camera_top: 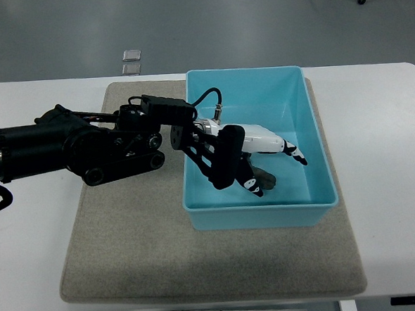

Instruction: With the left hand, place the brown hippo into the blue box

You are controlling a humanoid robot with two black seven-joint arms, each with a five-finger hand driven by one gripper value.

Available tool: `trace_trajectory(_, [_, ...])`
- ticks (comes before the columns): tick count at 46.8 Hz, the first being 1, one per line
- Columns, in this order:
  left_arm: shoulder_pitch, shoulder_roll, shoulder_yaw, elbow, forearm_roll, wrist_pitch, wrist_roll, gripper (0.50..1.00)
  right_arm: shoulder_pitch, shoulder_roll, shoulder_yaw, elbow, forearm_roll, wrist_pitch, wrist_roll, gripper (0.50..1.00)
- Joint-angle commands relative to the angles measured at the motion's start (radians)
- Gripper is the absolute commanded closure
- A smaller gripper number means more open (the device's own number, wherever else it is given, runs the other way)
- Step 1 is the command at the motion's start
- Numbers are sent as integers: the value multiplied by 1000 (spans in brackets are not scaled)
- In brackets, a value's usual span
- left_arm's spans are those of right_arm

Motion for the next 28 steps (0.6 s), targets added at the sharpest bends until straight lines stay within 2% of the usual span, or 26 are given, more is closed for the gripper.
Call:
trace_trajectory(1, [-3,6,-36,1,-5,44,0,547,0,0,0,0,-1,0,0,564])
trace_trajectory(2, [-1,8,-50,1,-8,53,0,534,0,0,0,0,1,0,0,564])
trace_trajectory(13, [9,52,-185,3,-123,140,0,527,0,0,0,0,1,0,0,564])
trace_trajectory(17, [28,64,-233,3,-230,208,-3,508,0,0,0,0,-1,0,0,564])
trace_trajectory(28, [103,130,-352,4,-605,329,-14,508,0,0,0,0,1,0,0,564])
